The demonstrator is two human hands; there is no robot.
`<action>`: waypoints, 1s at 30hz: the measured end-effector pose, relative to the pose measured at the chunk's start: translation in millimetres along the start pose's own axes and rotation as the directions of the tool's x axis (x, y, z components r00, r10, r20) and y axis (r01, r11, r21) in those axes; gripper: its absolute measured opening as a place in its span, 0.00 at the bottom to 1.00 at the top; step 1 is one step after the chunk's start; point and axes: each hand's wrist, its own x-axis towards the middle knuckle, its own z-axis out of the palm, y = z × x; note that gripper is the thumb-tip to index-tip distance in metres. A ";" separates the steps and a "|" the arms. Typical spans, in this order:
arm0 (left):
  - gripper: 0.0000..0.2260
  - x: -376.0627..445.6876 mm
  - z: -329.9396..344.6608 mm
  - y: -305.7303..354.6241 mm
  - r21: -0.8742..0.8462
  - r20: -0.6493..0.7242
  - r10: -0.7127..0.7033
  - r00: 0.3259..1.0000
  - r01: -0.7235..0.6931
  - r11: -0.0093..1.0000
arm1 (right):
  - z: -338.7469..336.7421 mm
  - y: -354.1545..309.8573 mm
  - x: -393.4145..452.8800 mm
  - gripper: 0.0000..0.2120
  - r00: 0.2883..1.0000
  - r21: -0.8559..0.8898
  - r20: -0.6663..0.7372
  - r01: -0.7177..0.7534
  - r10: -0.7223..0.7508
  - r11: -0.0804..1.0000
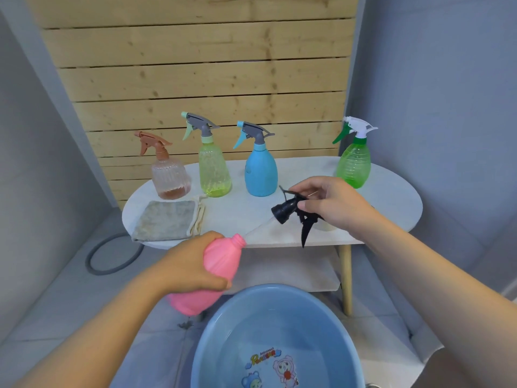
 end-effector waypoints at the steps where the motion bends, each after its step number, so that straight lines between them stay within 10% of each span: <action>1: 0.32 -0.2 0.0 -4.9 0.011 -0.007 -0.019 1.000 0.019 1.000 | -1.9 0.8 2.3 0.13 0.998 0.034 -0.057 -0.030 0.032 0.999; 8: 0.29 -4.6 -5.2 -21.5 -0.185 -0.038 -0.117 0.992 0.108 0.977 | 2.7 20.4 17.3 0.13 0.914 0.096 -0.380 -0.116 0.144 0.989; 16: 0.28 -5.5 6.4 -10.1 -0.194 -0.068 -0.059 0.996 0.045 0.980 | 76.1 55.1 42.0 0.14 0.940 0.179 -0.208 -0.234 0.269 0.956; 26: 0.29 2.0 9.7 -16.2 -0.224 -0.058 -0.063 0.996 0.049 0.973 | 79.3 62.1 52.0 0.09 0.968 -0.258 -0.047 -0.249 0.245 0.934; 30: 0.29 6.5 15.3 -10.9 -0.212 -0.079 -0.028 0.996 0.011 0.977 | 73.5 56.4 49.1 0.23 0.975 -0.381 -0.067 -0.221 0.212 0.898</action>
